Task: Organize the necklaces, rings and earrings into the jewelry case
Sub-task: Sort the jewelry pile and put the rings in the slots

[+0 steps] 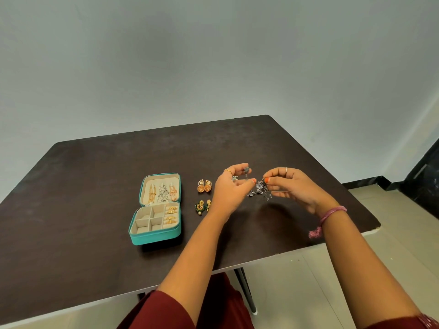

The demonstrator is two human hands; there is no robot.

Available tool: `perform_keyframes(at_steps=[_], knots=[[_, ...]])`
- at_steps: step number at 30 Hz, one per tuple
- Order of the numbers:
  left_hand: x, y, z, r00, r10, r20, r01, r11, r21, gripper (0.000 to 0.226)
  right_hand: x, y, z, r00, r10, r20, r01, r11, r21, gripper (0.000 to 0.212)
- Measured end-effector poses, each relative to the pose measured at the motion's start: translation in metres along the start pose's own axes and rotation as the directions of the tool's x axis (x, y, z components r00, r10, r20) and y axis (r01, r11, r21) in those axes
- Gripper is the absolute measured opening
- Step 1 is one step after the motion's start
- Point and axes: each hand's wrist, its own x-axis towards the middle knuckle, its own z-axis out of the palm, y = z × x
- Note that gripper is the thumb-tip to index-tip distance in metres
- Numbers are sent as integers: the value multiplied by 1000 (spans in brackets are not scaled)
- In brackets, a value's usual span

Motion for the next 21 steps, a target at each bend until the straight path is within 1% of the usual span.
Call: perform_keyframes(at_steps=[4, 8, 12, 18, 21], knots=[[-4, -3, 3, 998, 17, 52, -15, 1000, -24, 46, -1, 0, 3, 1000, 11, 2, -11, 1000, -6, 14], [-2, -5, 4, 999, 46, 11, -46, 999, 9, 50, -2, -2, 9, 1000, -4, -25, 3, 999, -37, 16], [-2, -9, 5, 998, 62, 1, -62, 995, 77, 48, -3, -3, 11, 999, -13, -50, 11, 999, -36, 12], [-1, -17, 7, 995, 88, -43, -79, 980, 184, 45, -2, 1, 17, 999, 12, -50, -15, 998, -66, 10], [-3, -17, 9, 993, 105, -48, -95, 978, 186, 45, -2, 3, 18, 999, 28, -26, -29, 999, -40, 11]])
